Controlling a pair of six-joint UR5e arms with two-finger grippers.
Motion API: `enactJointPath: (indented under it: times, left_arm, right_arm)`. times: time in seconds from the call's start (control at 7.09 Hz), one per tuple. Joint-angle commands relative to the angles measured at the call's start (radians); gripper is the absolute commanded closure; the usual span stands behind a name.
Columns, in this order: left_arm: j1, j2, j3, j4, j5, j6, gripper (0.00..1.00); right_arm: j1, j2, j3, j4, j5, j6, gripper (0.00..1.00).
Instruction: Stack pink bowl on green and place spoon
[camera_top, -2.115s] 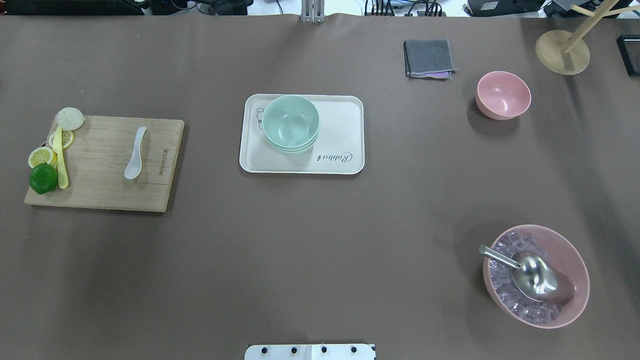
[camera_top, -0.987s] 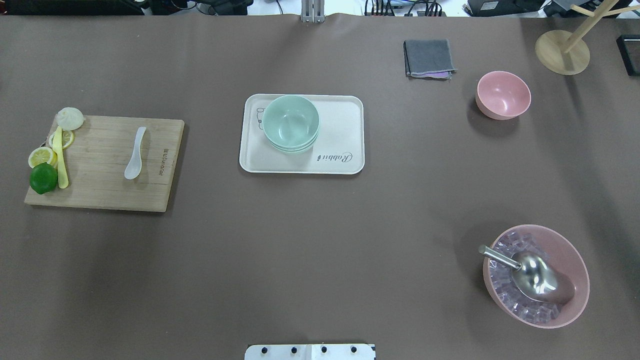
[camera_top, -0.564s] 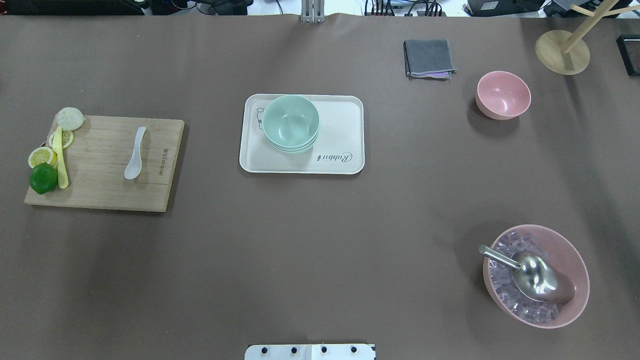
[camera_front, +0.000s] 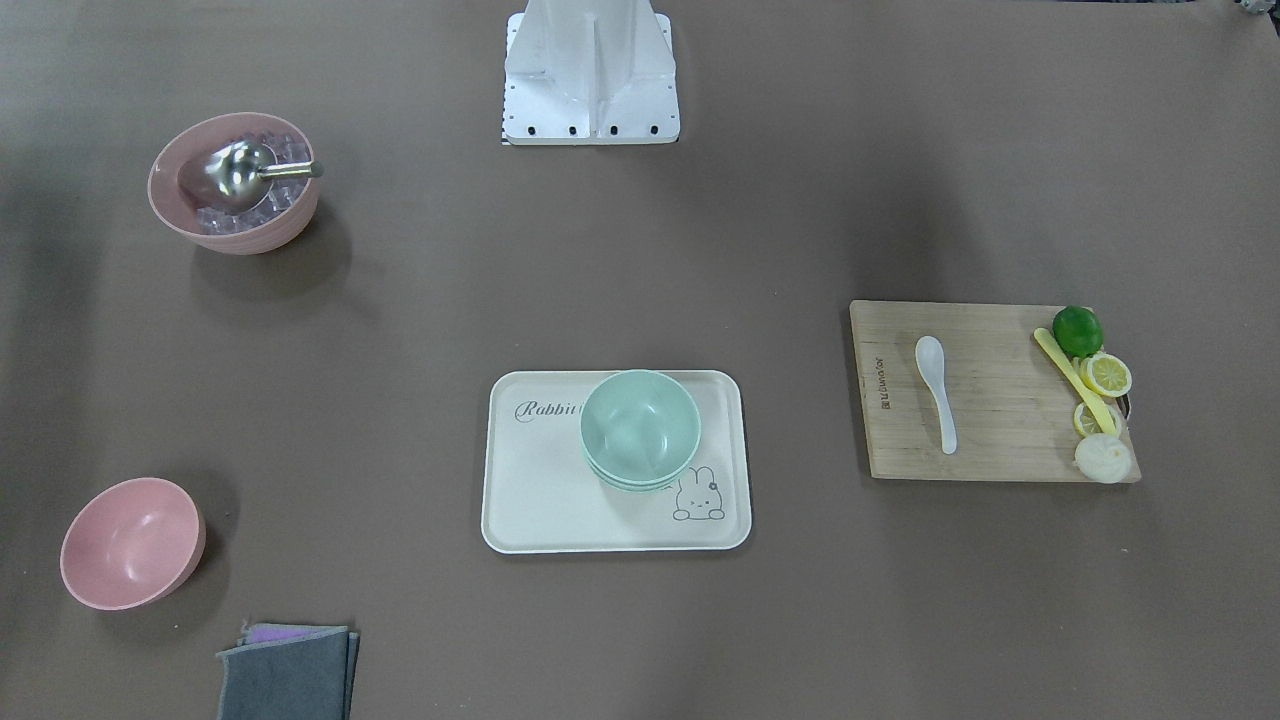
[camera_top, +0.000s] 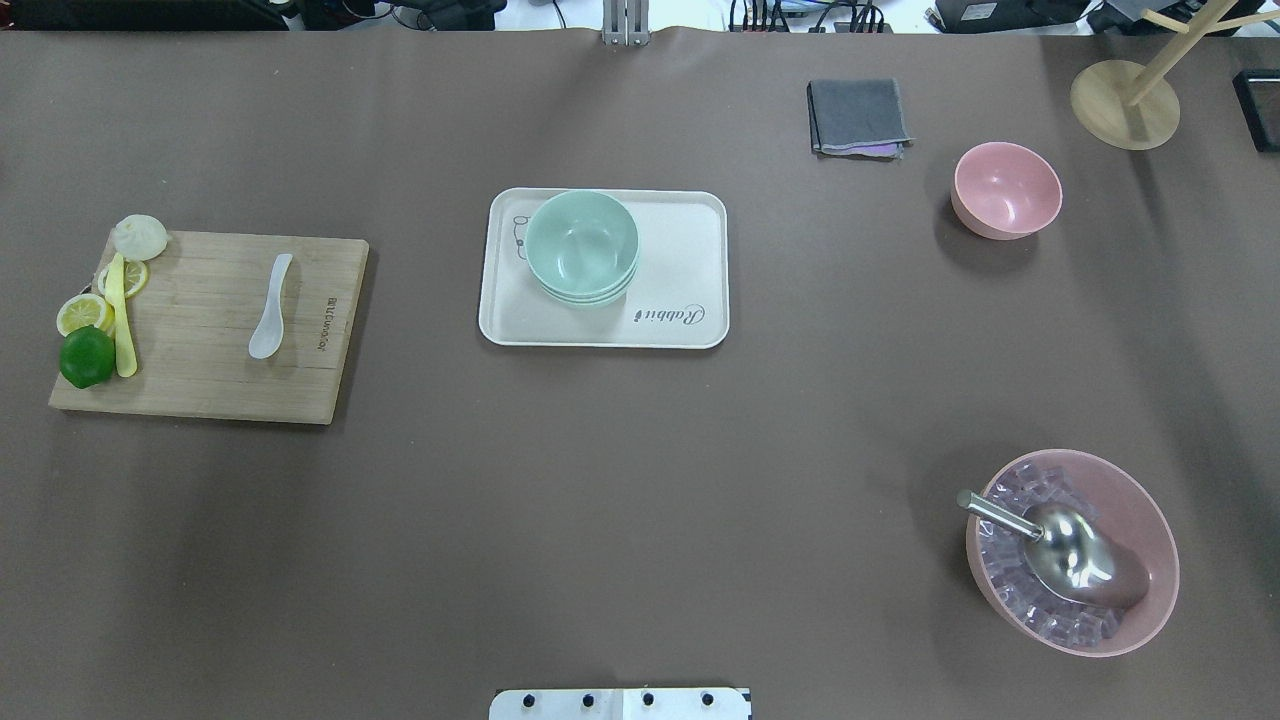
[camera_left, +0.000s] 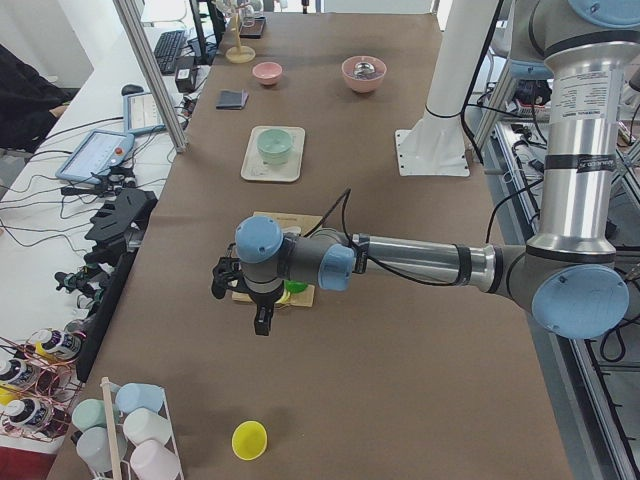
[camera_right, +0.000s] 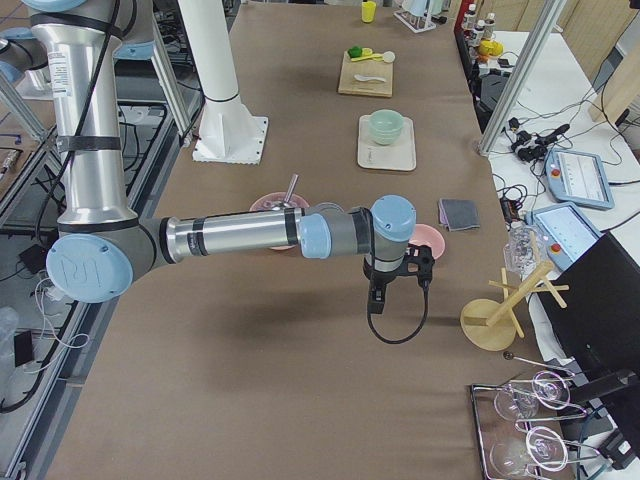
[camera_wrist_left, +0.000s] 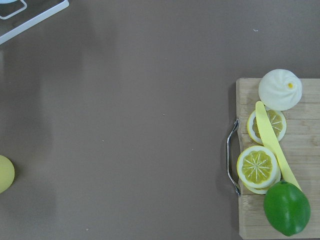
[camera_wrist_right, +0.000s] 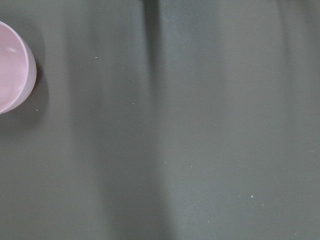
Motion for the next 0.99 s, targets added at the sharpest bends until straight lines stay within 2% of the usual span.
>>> enactJointPath:
  times: [0.0, 0.85]
  left_arm:
    - [0.000, 0.004, 0.000, 0.000, 0.000, 0.000, 0.02]
    - [0.001, -0.025, -0.020, -0.018, 0.012, 0.000, 0.02]
  right_arm:
    - [0.001, 0.003, 0.007, 0.001, 0.002, 0.002, 0.00]
    - [-0.001, 0.017, 0.021, 0.001, 0.002, 0.014, 0.00]
